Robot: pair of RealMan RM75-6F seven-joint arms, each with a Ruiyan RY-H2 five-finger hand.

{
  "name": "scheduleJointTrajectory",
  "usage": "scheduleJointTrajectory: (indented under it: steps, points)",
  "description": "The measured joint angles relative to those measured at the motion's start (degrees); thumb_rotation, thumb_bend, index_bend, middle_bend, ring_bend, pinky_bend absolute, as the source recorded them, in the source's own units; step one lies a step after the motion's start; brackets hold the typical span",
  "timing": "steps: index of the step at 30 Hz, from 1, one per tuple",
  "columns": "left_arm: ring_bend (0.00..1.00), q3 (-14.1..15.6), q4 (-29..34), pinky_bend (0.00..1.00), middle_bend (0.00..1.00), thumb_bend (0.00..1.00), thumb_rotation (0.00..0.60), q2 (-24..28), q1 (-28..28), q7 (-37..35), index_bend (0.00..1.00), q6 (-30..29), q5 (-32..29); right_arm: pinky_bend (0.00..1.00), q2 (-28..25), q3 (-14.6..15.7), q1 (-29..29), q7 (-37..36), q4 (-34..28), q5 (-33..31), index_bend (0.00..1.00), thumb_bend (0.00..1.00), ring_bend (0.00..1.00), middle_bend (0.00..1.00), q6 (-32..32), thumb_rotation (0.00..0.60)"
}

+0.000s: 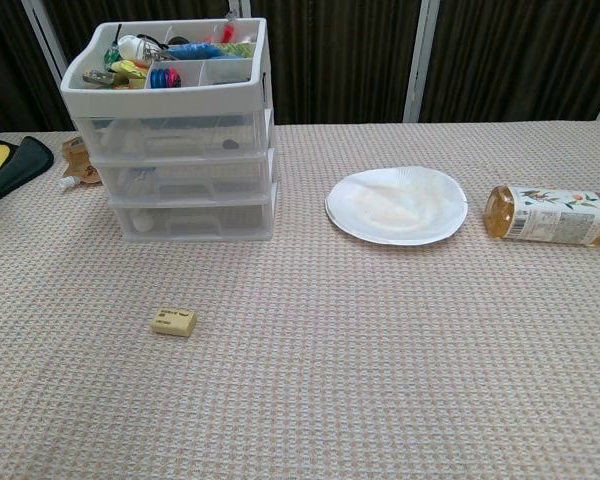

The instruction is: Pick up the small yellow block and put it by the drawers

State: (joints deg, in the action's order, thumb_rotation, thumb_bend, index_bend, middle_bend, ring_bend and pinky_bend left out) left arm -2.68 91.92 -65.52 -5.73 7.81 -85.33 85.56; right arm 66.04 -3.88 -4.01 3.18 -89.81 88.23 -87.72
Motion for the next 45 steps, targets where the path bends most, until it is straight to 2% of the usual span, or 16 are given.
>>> scheduleJointTrajectory:
  steps: [26,30,32,35,36,38,40,42,45]
  points:
    - [0.00,0.3,0.7,0.00,0.00,0.15,0.600,0.2,0.2,-0.6,0.05,0.3,-0.5,0.00,-0.1,-0.1,-0.3,0.0,-0.5,-0.6,0.07,0.03,0.00,0.00,0.9,0.600]
    - [0.00,0.4,1.3,0.00,0.00,0.16,0.600,0.3,0.3,-0.7,0.00,0.5,-0.4,0.00,-0.3,0.0,-0.2,-0.2,-0.6,-0.6,0.07,0.03,0.00,0.00,0.8,0.600]
    - [0.00,0.4,1.4,0.00,0.00,0.19,0.600,0.4,0.3,-1.1,0.00,0.6,-0.4,0.00,-0.3,0.0,-0.2,-0.2,-0.5,-0.4,0.07,0.04,0.00,0.00,0.7,0.600]
    - [0.00,0.3,1.8,0.01,0.01,0.30,0.600,0.5,0.2,-2.2,0.00,0.9,-0.8,0.00,-0.3,0.1,-0.2,0.0,-0.5,-0.3,0.08,0.03,0.00,0.00,0.7,0.600]
    - [0.05,0.2,1.9,0.06,0.08,0.37,0.600,0.5,0.1,-2.5,0.00,1.1,-1.0,0.00,-0.2,0.1,-0.2,0.1,-0.5,-0.2,0.08,0.03,0.00,0.00,0.7,0.600]
    - [0.31,-0.1,2.3,0.24,0.38,0.48,0.600,0.6,-0.1,-3.3,0.01,1.5,-1.4,0.00,-0.2,0.1,-0.2,0.2,-0.5,-0.1,0.08,0.03,0.00,0.00,0.7,0.600]
    - [0.66,-0.6,2.8,0.47,0.77,0.58,0.600,0.7,-0.3,-4.0,0.03,1.4,-1.6,0.00,-0.2,0.1,-0.2,0.2,-0.4,-0.1,0.08,0.03,0.00,0.00,0.6,0.600]
    - [0.77,-1.4,3.5,0.55,0.88,0.64,0.600,0.5,-0.6,-4.9,0.05,1.1,-1.6,0.00,-0.2,0.1,-0.2,0.2,-0.5,-0.2,0.08,0.04,0.00,0.00,0.7,0.600]
    - [0.83,-2.1,5.6,0.61,0.93,0.72,0.600,0.5,-1.2,-6.3,0.05,1.9,-2.7,0.00,-0.2,0.2,-0.2,0.2,-0.5,-0.2,0.08,0.04,0.00,0.00,0.8,0.600]
